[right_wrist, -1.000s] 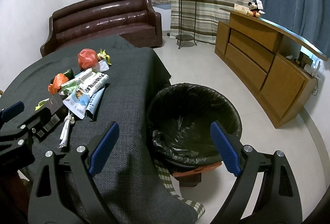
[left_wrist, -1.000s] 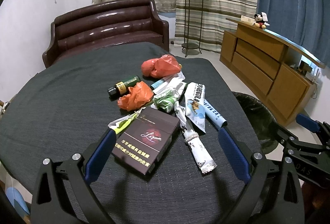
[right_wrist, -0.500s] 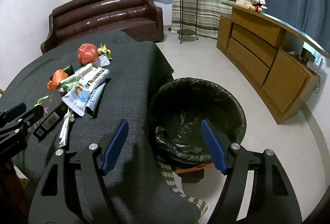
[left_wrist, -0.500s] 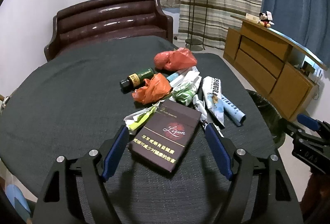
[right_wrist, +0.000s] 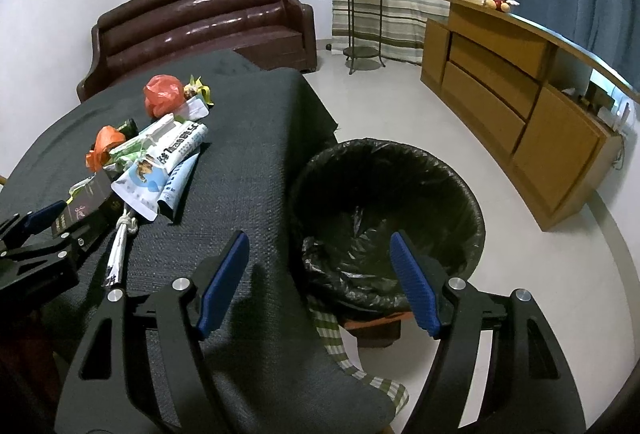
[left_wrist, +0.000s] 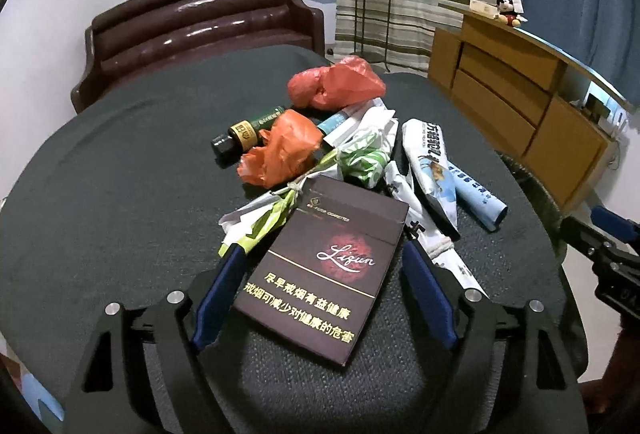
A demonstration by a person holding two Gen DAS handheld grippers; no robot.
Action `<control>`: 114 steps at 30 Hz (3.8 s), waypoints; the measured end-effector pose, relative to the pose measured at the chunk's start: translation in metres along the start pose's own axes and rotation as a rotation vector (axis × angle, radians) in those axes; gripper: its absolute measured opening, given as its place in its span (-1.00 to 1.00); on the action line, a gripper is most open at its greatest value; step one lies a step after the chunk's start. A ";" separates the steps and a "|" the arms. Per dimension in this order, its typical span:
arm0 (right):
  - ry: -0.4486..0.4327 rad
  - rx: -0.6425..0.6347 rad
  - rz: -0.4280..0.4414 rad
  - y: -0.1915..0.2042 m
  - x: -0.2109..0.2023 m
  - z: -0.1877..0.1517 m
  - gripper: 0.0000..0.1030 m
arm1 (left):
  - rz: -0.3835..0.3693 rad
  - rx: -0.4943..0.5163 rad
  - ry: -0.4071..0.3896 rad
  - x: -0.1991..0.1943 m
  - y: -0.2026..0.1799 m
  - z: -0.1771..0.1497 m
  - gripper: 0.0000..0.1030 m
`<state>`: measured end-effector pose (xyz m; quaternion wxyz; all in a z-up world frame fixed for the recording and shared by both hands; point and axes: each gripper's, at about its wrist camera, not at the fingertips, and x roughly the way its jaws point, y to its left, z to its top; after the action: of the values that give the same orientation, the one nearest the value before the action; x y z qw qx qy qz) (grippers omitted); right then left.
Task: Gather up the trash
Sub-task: 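Move the left tool to the dark red cigarette box and close on it, then lift the cigarette box with the left tool while the right tool grasps a white wrapper, then carry both items over the black bin and open both tools to drop them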
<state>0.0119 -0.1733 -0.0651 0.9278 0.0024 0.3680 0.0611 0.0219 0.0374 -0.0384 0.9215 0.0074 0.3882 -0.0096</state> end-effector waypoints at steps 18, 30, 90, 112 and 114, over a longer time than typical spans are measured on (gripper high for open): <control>-0.001 -0.032 0.010 0.015 -0.001 -0.002 0.38 | -0.054 -0.003 -0.009 -0.015 0.003 -0.005 0.09; 0.003 -0.033 0.012 0.017 -0.002 0.000 0.38 | -0.006 0.002 -0.014 -0.006 -0.003 0.007 0.27; 0.018 -0.270 0.214 0.147 0.004 -0.007 -0.82 | 0.163 -0.130 -0.112 -0.041 0.096 -0.013 0.06; -0.114 -0.108 0.079 0.043 -0.019 0.036 -0.82 | -0.031 -0.027 -0.180 -0.036 0.006 0.033 0.06; -0.110 -0.076 0.053 0.023 -0.015 0.039 -0.82 | -0.059 -0.011 -0.176 -0.029 -0.008 0.039 0.06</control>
<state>0.0245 -0.1505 -0.0253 0.9441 -0.0199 0.3138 0.0994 0.0292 0.0293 0.0099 0.9513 -0.0099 0.3060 -0.0354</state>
